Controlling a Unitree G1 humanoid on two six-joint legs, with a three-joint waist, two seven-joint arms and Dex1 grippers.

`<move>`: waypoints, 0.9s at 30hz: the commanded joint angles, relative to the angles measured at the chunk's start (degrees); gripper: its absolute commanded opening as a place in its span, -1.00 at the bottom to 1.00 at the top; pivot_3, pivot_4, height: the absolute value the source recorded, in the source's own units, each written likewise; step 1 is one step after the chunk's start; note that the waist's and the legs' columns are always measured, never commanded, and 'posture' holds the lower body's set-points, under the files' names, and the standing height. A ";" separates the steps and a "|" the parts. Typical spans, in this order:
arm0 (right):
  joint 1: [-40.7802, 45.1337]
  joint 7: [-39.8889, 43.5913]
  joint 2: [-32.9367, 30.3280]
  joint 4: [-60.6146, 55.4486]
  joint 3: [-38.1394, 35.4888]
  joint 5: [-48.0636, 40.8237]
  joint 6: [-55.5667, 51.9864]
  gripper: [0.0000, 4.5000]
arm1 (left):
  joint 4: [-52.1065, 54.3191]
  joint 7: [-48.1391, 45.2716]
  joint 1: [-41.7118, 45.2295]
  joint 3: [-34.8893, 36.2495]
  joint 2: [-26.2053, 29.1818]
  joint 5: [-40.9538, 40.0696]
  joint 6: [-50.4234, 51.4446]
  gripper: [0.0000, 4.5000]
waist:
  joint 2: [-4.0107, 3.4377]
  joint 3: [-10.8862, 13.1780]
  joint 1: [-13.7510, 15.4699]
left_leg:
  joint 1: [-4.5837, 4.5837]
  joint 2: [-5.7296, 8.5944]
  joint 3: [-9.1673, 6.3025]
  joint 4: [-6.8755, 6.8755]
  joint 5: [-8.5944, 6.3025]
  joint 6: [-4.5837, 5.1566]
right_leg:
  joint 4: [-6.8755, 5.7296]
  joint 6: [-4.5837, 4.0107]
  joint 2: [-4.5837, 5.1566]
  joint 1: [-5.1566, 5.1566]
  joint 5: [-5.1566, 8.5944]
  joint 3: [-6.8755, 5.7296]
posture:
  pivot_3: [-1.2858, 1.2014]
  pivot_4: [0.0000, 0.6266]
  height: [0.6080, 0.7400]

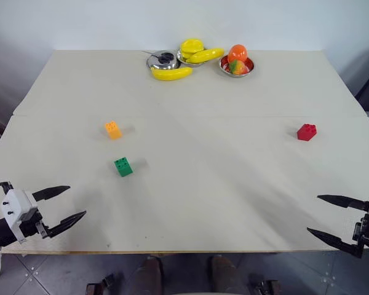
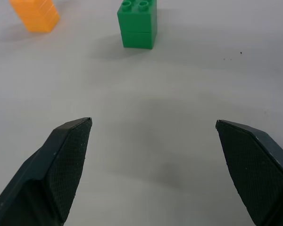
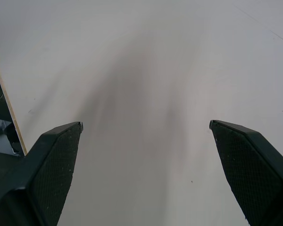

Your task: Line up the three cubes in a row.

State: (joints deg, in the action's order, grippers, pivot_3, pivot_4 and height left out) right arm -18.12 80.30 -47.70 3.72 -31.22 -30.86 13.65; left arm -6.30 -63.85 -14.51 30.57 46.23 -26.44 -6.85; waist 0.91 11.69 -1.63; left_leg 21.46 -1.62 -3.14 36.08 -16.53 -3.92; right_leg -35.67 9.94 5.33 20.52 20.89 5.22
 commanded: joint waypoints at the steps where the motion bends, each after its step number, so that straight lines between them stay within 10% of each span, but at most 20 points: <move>1: 1.59 -1.67 0.87 -0.75 0.83 0.07 0.09 1.00 | 1.69 0.09 -0.11 1.15 -0.11 -0.93 -0.12 0.99 | 0.00 0.00 -0.02 | -0.01 0.00 0.00 0.01 0.00 0.00 | 0.00 0.00 0.00 -0.02 0.00 0.00 | 0.03 -0.52 1.00; 18: 3.59 -43.22 19.62 -3.08 -9.70 1.54 -6.83 1.00 | 20.07 2.22 25.45 -21.70 -6.66 -7.97 16.72 0.99 | -0.19 -0.14 -0.31 | -0.07 0.01 0.01 -0.01 0.01 -0.06 | -0.23 -0.05 -0.03 0.05 0.02 0.04 | 0.03 -0.52 1.00; 27: 16.92 -57.46 12.82 -7.90 -2.84 5.08 -29.93 1.00 | 19.17 2.45 25.27 -24.44 -9.80 -5.60 15.52 0.99 | -0.31 -0.18 -1.15 | -0.20 -0.05 0.26 0.06 0.01 -0.06 | -0.32 -0.04 -0.10 0.09 0.01 0.29 | 0.03 -0.52 1.00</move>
State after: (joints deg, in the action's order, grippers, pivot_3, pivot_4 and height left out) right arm -3.82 24.29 -32.13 -2.71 -33.80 -24.48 -13.03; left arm 10.89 -61.51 11.27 5.64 36.38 -32.10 9.29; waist 0.60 11.51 -2.79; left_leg 21.26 -1.67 -2.89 36.14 -16.52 -3.98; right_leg -35.98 9.91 5.23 20.60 20.90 5.51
